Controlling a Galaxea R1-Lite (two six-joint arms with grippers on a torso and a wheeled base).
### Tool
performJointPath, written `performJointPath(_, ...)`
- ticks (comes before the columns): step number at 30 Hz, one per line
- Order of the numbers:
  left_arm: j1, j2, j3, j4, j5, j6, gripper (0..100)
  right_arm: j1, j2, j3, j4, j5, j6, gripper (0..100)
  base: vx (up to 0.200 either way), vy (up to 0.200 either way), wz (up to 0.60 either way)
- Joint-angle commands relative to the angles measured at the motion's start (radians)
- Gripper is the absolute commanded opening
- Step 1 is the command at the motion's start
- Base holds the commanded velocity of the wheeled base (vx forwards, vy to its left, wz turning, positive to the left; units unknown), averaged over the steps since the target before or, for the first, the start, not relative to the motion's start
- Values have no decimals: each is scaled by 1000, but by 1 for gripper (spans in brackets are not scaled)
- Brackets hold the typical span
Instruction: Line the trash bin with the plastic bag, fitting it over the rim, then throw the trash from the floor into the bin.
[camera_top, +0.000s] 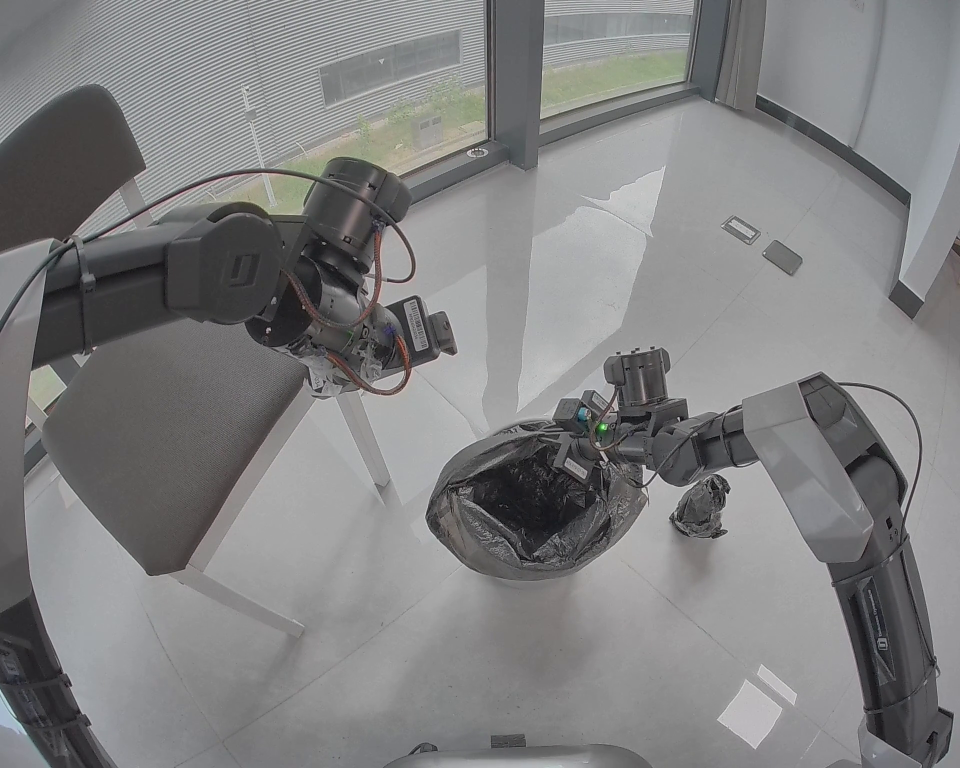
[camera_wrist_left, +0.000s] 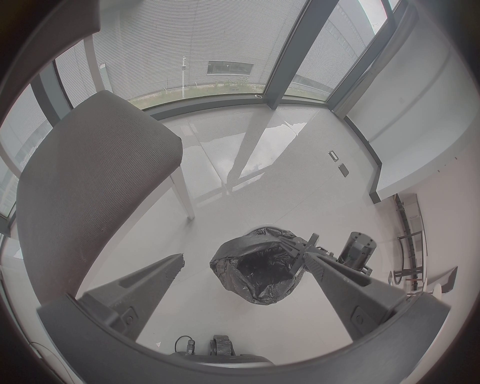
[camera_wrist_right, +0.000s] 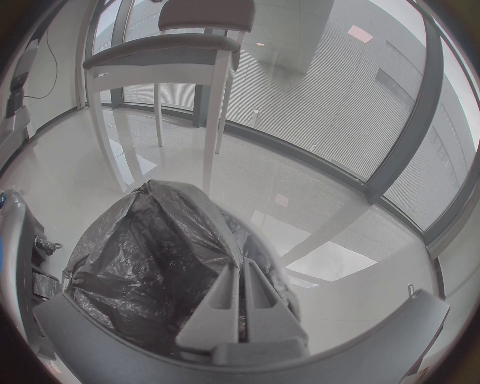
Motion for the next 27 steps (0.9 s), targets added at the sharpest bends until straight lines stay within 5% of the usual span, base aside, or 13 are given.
performJointPath(1,-1,-17,22,0,1,-1,100,-19,13,-88,25,-1,8,0,0,0,0)
performJointPath(12,-7,-121,153,-5,9,1,100,-16,117,-125,45,-4,57,0,0,0,0)
performJointPath(27,-7,-178,187,-8,7,-1,100,-43,41,-125,57,-4,9,0,0,0,0)
